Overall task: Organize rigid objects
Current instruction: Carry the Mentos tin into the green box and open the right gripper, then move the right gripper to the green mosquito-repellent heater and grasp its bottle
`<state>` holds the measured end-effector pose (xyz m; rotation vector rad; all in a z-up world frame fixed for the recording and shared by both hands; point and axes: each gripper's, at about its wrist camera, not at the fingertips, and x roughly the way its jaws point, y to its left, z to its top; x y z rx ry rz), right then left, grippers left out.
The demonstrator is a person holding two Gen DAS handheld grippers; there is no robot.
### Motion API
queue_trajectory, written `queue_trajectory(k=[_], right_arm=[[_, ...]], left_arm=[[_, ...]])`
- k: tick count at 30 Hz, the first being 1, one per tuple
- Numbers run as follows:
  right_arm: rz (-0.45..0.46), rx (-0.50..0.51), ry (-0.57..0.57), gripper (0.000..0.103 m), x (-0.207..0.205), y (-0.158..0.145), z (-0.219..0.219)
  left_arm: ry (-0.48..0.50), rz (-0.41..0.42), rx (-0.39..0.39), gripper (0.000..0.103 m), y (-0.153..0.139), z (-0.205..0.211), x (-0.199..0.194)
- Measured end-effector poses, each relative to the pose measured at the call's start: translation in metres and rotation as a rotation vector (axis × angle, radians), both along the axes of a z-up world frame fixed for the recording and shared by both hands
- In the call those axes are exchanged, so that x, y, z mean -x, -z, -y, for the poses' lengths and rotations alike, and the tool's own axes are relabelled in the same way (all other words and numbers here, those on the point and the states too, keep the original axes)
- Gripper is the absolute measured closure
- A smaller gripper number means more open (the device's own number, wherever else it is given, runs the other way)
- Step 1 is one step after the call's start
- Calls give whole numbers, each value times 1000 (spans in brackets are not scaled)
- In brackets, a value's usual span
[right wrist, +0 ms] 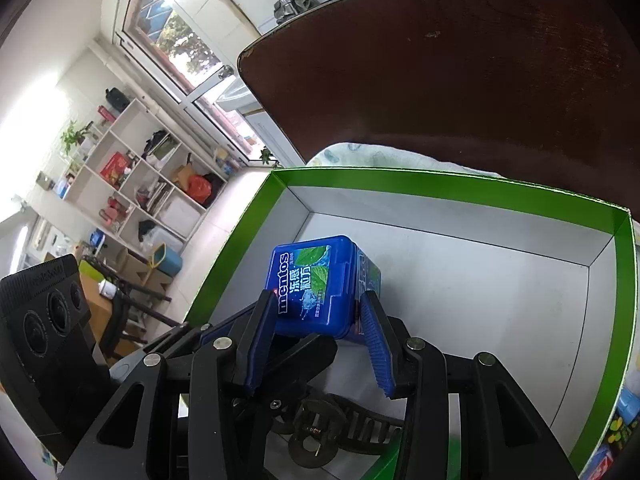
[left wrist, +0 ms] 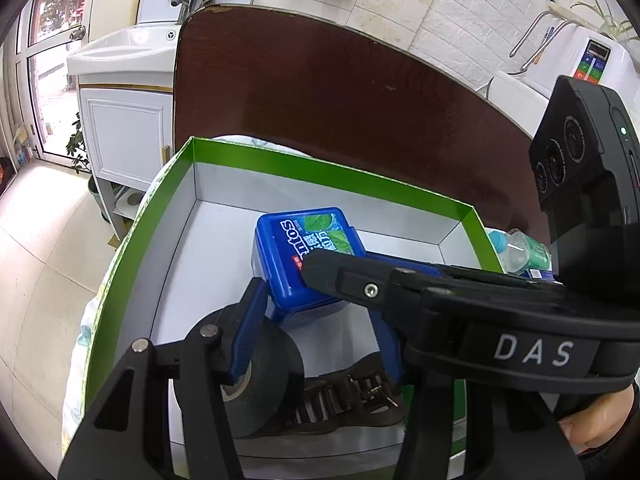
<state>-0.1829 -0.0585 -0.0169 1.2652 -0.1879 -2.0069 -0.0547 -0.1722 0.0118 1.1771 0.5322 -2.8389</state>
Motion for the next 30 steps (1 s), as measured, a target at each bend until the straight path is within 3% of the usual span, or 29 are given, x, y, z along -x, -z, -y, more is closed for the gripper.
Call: queue_trajectory(k=[7, 15, 22, 30], right_arm=[[30, -2, 3, 57, -1, 7, -1], [-22, 33, 23, 57, -16, -18, -25], [-105, 87, 77, 57, -38, -55, -75], [-157, 131, 190, 57, -59, -81, -160]], left_arm=[[-11, 13, 8, 49, -1, -2, -3], [-12, -30, 45, 47, -29, -22, -15], [74, -103, 88, 46, -63, -78, -23], [219, -141, 94, 46, -89, -162, -24]])
